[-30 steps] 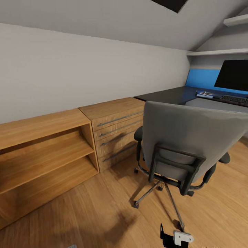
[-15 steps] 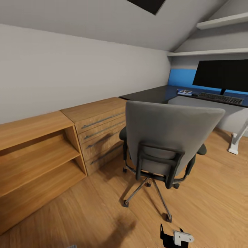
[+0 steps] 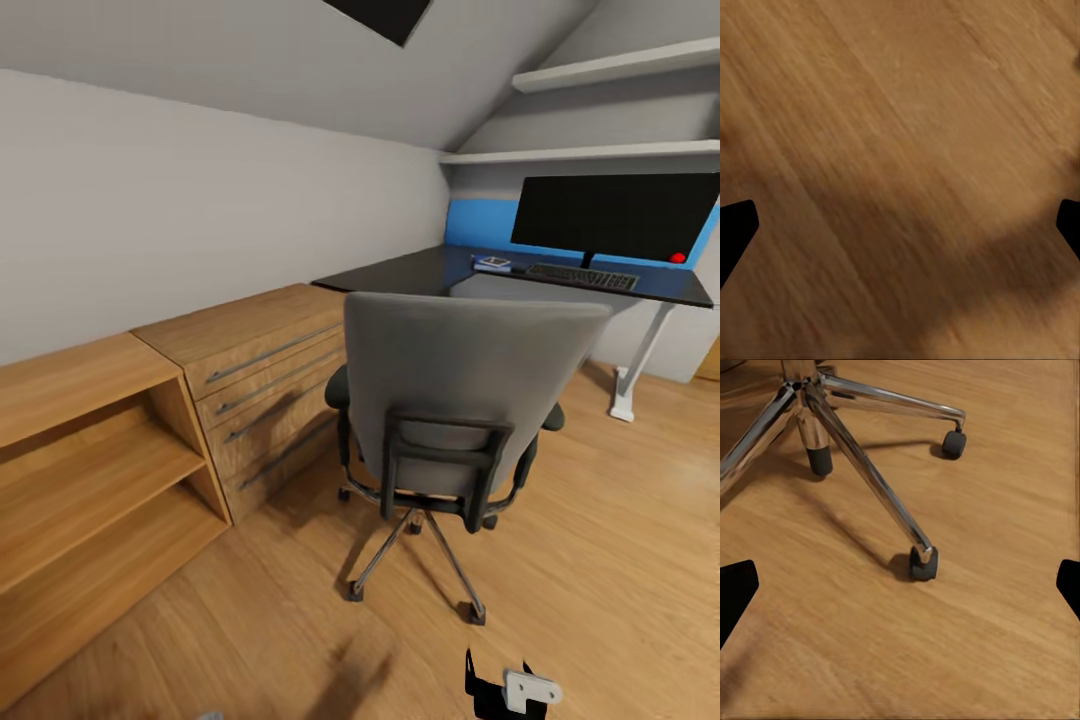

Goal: In the bedroom, organize the workspace by keeping the computer under the desk, ensuring the monitor is on the desk, placing the keyboard on the desk next to the monitor, placing the mouse on the desk next to the keyboard, moving the folder from the swivel chair onto the desk next to the mouse, stacking the notebook on top of the folder with the pen on top of the notebook, and positioning the swivel chair next to the desk.

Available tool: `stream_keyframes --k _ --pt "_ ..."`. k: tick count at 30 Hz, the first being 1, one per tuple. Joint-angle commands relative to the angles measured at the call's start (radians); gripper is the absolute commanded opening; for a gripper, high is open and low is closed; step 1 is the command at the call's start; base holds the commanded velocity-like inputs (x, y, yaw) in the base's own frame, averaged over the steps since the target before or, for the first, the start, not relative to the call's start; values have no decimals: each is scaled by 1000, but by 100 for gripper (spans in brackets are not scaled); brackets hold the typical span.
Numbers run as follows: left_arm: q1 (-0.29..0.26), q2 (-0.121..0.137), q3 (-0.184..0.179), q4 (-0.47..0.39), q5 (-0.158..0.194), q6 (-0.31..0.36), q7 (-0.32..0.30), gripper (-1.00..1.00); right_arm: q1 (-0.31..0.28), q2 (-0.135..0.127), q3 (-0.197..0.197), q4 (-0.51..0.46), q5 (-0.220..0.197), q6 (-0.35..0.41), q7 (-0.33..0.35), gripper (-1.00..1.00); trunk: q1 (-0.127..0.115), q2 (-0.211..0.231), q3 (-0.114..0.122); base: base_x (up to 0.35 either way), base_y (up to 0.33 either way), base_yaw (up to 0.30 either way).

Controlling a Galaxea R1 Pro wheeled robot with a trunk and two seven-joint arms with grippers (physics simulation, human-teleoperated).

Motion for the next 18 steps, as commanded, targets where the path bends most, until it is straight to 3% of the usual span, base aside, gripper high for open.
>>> stream_keyframes --k 1,12,18 --pt "-1 -1 9 0 -9 -3 -6 100 -1 -1 9 -1 -3 -1 -8 100 0 0 -1 0 270 -270" --pt "-1 -1 9 0 -9 -3 -6 100 -1 -1 9 -1 -3 -2 -8 100 0 0 -1 0 163 -270" --pt "-1 -1 9 0 -9 -4 -6 100 -1 -1 9 -1 -4 -1 -8 100 0 0 -1 0 272 -270"
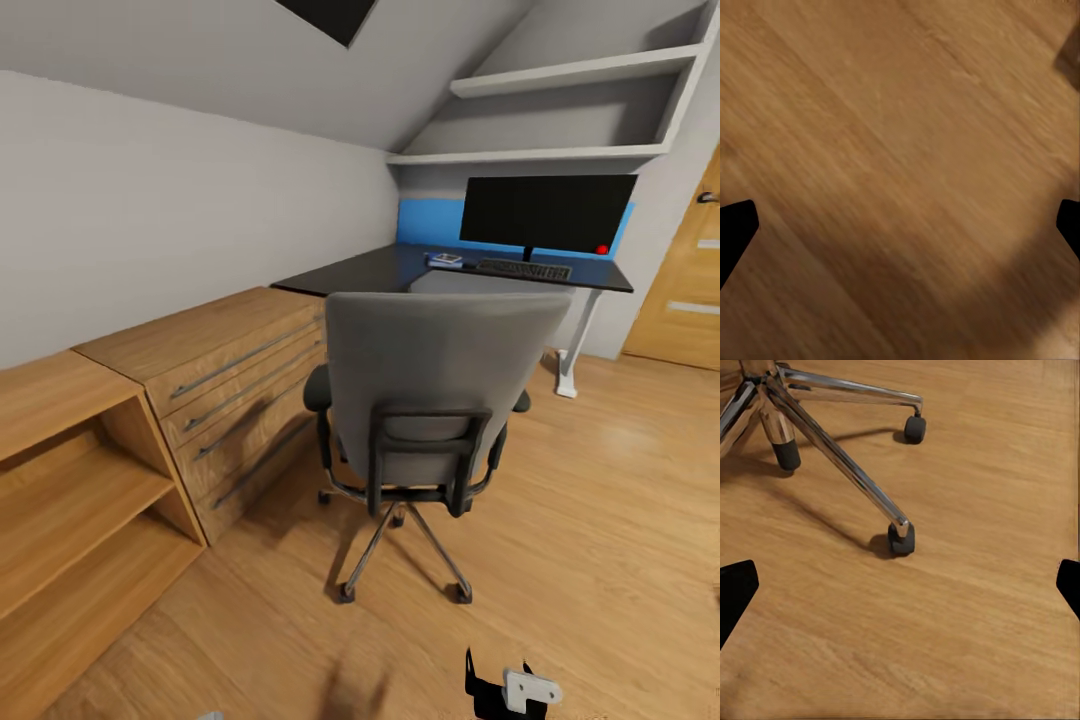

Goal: In the bedroom, organize the workspace by keeping the computer under the desk, ensuring the monitor is on the desk, placing the keyboard on the desk next to the monitor, placing the mouse on the desk next to the keyboard, moving the folder from the swivel chair onto the desk next to the mouse, stacking the notebook on top of the folder with the pen on top of the notebook, and positioning the swivel chair next to the desk.

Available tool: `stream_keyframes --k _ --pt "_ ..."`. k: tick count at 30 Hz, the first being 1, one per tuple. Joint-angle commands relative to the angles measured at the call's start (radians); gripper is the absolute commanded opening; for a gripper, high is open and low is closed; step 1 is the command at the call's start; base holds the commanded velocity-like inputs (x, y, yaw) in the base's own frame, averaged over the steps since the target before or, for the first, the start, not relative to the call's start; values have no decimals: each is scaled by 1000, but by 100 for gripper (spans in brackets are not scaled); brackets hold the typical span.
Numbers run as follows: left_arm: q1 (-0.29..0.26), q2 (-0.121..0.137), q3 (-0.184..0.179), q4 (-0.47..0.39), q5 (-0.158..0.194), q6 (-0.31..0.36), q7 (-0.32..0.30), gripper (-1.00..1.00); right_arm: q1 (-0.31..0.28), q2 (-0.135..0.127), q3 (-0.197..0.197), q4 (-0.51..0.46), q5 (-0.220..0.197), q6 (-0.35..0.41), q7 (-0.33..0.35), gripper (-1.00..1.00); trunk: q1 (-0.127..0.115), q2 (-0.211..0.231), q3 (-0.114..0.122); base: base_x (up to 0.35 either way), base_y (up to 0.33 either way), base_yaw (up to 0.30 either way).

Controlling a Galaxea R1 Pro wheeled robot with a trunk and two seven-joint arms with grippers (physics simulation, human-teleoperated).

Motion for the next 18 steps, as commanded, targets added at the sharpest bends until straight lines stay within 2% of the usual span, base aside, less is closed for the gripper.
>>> stream_keyframes --k 1,8,18 --pt "-1 -1 9 0 -9 -4 -6 100 -1 -1 9 -1 -3 -2 -8 100 0 0 -1 0 305 -270" --pt "-1 -1 8 0 -9 -13 -6 100 -1 -1 9 0 -3 -2 -8 100 0 0 -1 0 232 -270" --pt "-1 -1 7 1 -9 -16 -6 100 -1 -1 9 0 -3 -2 -7 100 0 0 -1 0 42 -270"
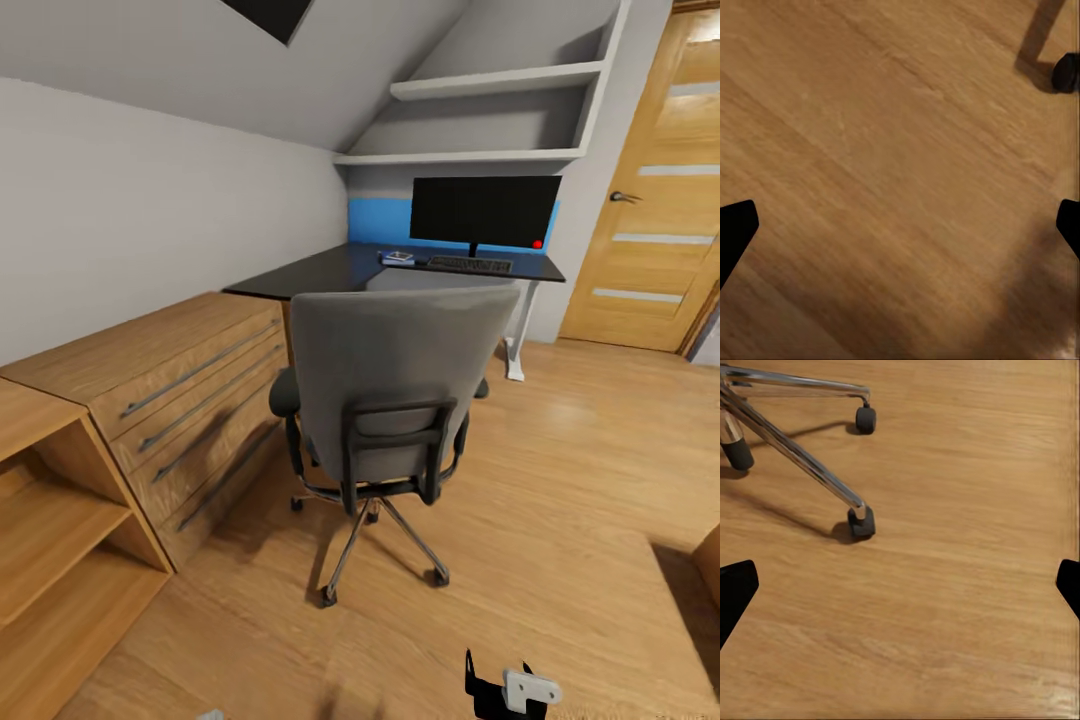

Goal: In the bedroom, organize the workspace by keeping the computer under the desk, ensuring the monitor is on the desk, placing the keyboard on the desk next to the monitor, placing the mouse on the desk next to the keyboard, moving the folder from the swivel chair onto the desk next to the mouse, stacking the notebook on top of the folder with the pen on top of the notebook, and positioning the swivel chair next to the desk.

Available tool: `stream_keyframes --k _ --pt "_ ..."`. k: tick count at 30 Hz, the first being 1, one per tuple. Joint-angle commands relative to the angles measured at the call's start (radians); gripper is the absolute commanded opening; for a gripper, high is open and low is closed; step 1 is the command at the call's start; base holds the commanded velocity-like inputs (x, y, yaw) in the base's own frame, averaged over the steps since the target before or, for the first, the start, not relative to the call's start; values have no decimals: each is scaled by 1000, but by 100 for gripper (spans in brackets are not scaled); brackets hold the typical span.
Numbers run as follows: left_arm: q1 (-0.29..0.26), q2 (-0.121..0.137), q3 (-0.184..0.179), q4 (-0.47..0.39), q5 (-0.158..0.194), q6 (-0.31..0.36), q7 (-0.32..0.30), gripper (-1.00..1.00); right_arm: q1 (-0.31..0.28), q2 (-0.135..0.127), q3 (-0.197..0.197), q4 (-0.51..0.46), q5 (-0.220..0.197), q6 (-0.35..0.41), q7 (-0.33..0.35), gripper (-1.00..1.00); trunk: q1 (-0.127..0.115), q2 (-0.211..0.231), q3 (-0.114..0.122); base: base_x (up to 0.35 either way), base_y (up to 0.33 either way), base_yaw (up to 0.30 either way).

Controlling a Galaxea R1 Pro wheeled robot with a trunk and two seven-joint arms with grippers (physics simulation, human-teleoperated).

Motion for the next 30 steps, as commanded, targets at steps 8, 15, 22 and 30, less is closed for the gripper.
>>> stream_keyframes --k 8,15,22,30 --pt "-1 -1 8 3 -9 -4 -6 100 -1 -1 8 -1 -3 -1 -8 100 0 0 -1 0 217 -270" --pt "-1 -1 8 9 -9 -3 -6 100 -1 -1 8 -1 -3 -1 -8 100 0 0 -1 0 116 -270" --pt "-1 -1 8 10 -9 -3 -6 100 -1 -1 8 -1 -3 -1 -8 100 0 0 -1 0 15 -270" --pt "-1 -1 8 10 -9 -3 -6 100 -1 -1 8 -1 -1 -1 -8 100 0 0 -1 2 77 -270"
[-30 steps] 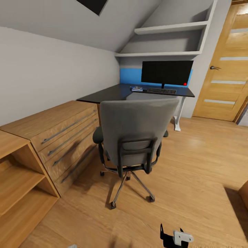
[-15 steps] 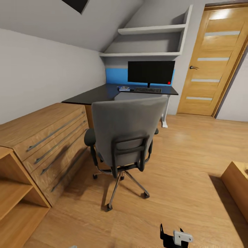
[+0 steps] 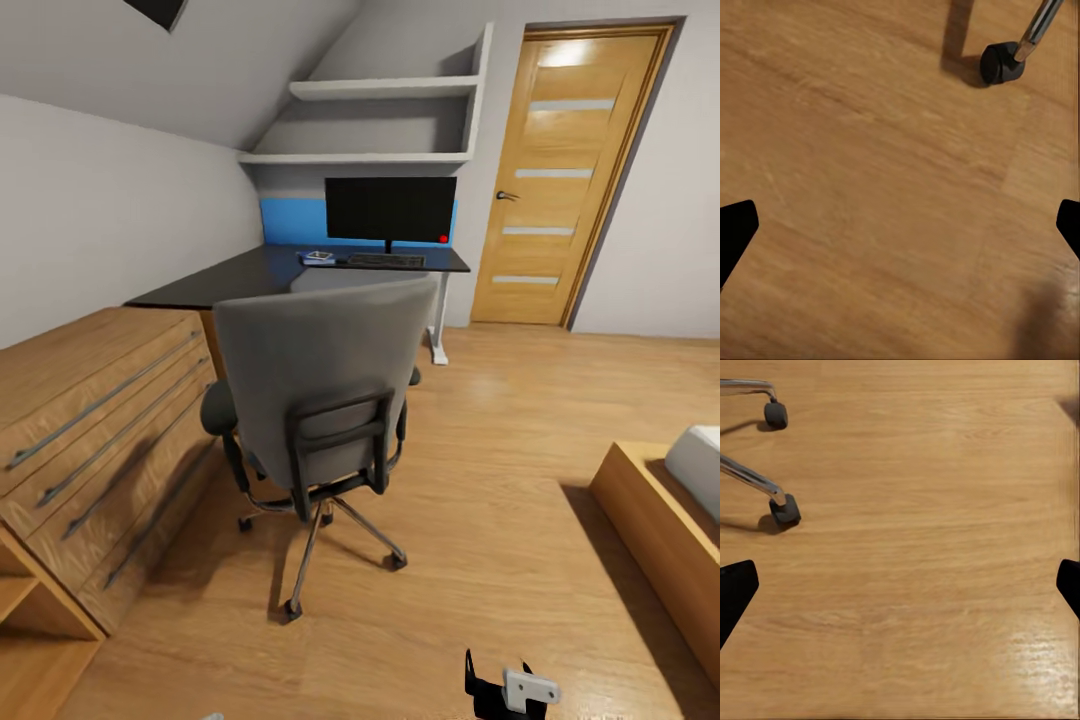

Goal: In the bedroom, organize the workspace by keeping the computer under the desk, ensuring the monitor is on the desk, placing the keyboard on the desk next to the monitor, placing the mouse on the desk next to the keyboard, moving the folder from the swivel chair onto the desk next to the mouse, stacking the notebook on top of the folder with the pen on top of the notebook, and positioning the swivel chair next to the desk.

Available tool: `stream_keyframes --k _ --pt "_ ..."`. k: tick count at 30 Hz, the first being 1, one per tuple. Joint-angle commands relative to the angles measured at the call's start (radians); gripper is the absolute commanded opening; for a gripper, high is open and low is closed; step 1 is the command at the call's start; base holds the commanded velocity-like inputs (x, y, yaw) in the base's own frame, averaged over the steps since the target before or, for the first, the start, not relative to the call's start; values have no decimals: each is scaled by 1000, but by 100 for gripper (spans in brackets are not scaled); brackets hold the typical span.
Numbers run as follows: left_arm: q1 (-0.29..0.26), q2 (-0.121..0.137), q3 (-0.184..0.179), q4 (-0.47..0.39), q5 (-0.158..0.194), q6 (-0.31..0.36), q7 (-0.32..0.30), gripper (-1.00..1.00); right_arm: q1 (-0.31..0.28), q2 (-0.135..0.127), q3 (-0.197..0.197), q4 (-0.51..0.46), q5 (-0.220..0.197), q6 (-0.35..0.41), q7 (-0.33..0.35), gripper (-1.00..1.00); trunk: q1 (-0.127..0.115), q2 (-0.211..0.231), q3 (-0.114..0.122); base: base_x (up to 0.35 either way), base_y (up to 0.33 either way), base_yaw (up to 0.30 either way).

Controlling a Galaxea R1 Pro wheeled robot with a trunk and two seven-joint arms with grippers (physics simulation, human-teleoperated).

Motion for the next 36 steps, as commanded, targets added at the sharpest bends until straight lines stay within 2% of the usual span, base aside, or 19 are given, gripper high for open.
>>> stream_keyframes --k 1,7,24,36 --pt "-1 -1 9 0 -9 -3 -6 100 -1 -1 9 -1 -3 -1 -8 100 0 0 -1 26 181 -270" --pt "-1 -1 9 0 -9 -3 -6 100 -1 -1 9 0 -2 -1 -9 100 0 0 -1 34 121 -270" --pt "-1 -1 9 0 -9 -3 -6 100 -1 0 10 -1 -2 -1 -8 100 0 0 -1 3 9 -261" --pt "-1 -1 9 0 -9 -3 -6 100 -1 1 10 -1 -1 -3 -8 100 0 0 -1 0 0 -117"
